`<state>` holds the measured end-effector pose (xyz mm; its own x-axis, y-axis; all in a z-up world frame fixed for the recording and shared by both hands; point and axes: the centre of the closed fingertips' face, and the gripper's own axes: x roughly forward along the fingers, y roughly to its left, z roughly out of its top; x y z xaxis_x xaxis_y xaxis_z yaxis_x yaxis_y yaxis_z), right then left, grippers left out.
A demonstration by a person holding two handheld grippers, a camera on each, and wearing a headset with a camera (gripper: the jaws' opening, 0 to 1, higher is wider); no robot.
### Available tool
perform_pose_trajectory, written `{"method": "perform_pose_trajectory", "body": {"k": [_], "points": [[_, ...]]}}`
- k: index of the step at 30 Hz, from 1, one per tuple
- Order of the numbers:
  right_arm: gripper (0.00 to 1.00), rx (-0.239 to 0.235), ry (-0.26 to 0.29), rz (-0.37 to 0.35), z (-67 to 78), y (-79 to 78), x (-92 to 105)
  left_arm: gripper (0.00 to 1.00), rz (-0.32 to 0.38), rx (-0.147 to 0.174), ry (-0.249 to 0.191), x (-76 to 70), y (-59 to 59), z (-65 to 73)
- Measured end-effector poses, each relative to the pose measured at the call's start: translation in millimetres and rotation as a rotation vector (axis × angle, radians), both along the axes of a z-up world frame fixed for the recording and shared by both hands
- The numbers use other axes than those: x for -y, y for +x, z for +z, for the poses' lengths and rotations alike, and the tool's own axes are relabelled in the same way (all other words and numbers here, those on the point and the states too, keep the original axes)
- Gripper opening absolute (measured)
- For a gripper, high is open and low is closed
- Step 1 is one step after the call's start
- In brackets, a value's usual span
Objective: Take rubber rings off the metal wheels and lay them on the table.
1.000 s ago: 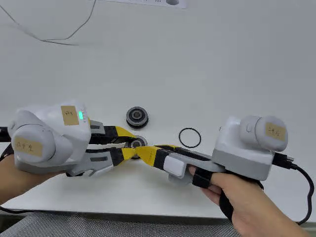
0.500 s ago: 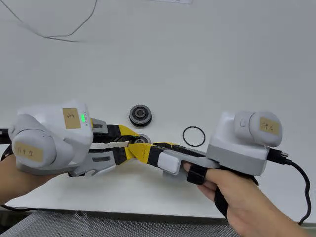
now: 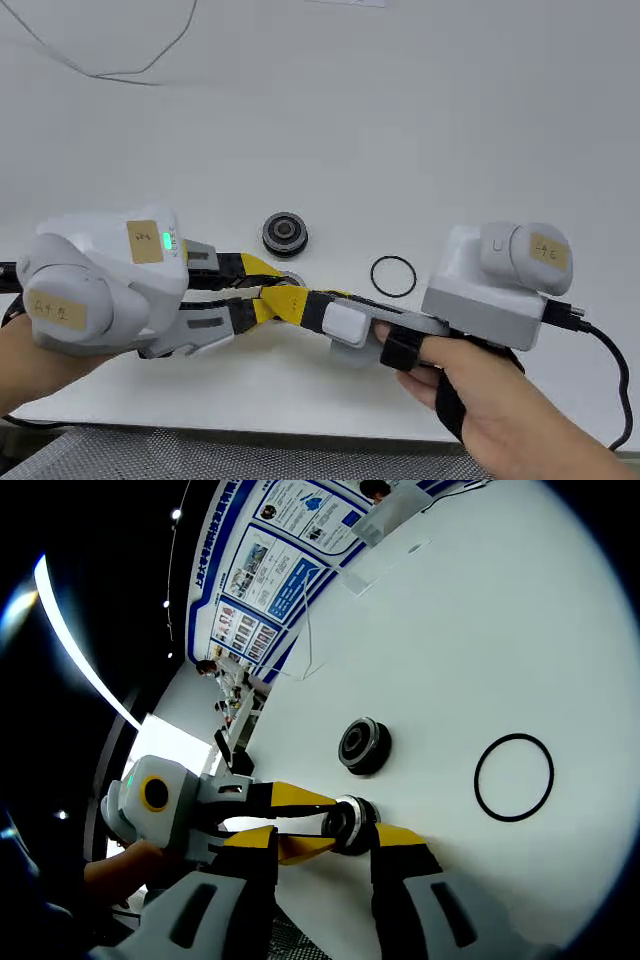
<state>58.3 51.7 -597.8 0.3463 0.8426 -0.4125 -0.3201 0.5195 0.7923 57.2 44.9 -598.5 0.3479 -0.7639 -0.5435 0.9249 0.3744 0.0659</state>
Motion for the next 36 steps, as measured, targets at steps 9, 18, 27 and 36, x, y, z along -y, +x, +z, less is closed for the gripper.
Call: {"method": "perform_pose_trajectory", "body": {"k": [9, 18, 27, 36], "points": [[0.35, -0.018, 0.015, -0.018, 1.3, -1.5, 3.7, 0.13, -0.001, 0.003, 0.001, 0.1, -0.2, 0.7], [0.31, -0.012, 0.004, -0.023, 0.1, -0.9, 6.4, 0.13, -0.001, 0.005, 0.001, -0.8, 0.0, 0.6], [0.20, -0.005, -0.009, -0.041, -1.8, 2.9, 11.1, 0.13, 0.005, 0.008, -0.003, -2.2, -0.2, -0.1], [0.05, -0.004, -0.057, -0.055, -12.0, 7.3, 16.9, 0.13, 0.007, 0.012, -0.004, -2.1, -0.7, -0.1]]}}
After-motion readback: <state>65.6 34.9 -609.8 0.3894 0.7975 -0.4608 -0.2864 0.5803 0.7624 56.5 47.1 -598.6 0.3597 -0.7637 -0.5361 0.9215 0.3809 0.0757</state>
